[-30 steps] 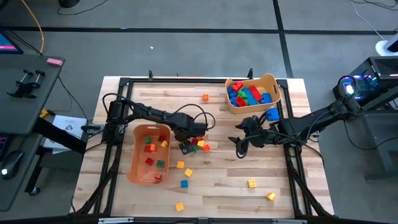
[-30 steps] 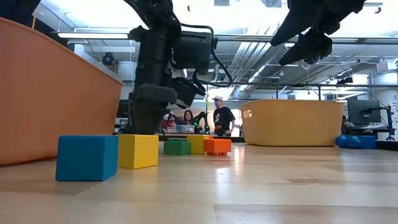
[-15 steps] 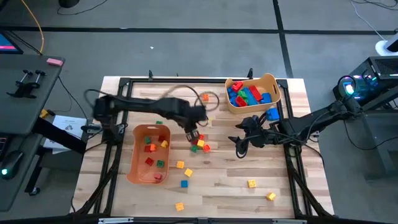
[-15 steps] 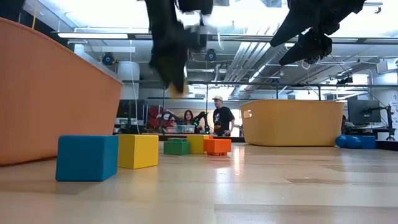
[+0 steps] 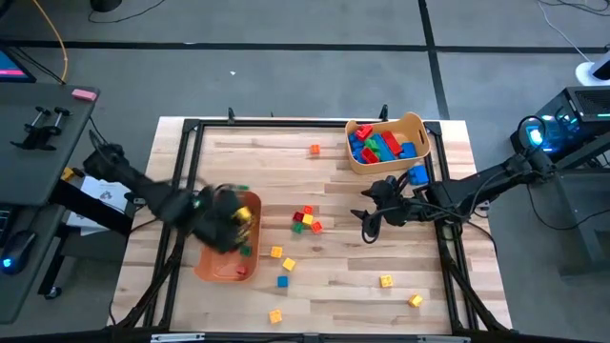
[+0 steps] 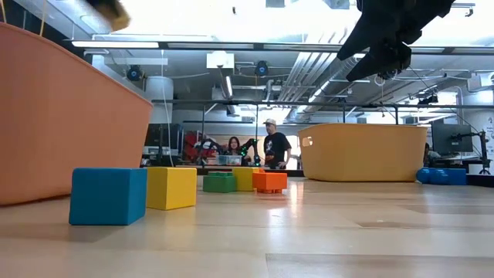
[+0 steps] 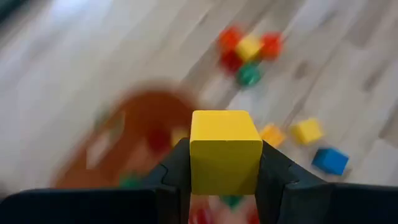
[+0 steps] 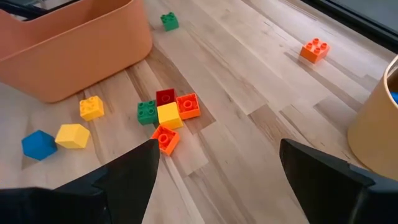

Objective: Sort blocks by size
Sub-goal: Put the yellow block into the orange bin, then put the yellow game piece into the orange bin

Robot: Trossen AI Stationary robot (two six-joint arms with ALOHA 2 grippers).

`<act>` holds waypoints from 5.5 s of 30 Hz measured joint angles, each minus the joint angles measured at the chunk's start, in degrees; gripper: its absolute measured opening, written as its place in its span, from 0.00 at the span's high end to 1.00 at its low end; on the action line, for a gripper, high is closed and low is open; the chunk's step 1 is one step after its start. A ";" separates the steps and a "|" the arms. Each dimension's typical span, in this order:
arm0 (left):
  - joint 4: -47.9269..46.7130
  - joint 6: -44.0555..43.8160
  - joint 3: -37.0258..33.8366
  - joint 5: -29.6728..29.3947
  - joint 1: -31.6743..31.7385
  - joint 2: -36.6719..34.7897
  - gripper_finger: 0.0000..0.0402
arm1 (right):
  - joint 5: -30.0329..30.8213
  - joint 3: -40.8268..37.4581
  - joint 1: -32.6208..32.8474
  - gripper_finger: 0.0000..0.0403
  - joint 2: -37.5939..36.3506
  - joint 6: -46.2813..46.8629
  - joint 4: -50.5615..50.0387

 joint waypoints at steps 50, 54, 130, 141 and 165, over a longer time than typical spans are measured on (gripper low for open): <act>28.44 66.01 9.82 25.98 9.33 42.34 0.28 | -2.08 0.00 0.00 0.18 0.00 -1.10 -0.42; 28.44 65.99 9.82 25.83 10.66 42.28 0.30 | -2.20 0.00 0.00 0.18 0.00 -1.07 -0.44; 17.13 8.70 -15.38 5.98 16.08 -5.20 0.13 | -36.71 -0.02 27.29 0.18 21.34 67.36 -9.15; 17.14 14.81 -15.38 8.10 16.86 -5.27 0.13 | -33.96 5.74 26.54 0.18 26.88 76.79 -12.09; 16.59 21.56 -14.75 5.75 16.86 -13.64 0.13 | -35.30 15.10 20.38 0.42 39.30 76.90 -17.42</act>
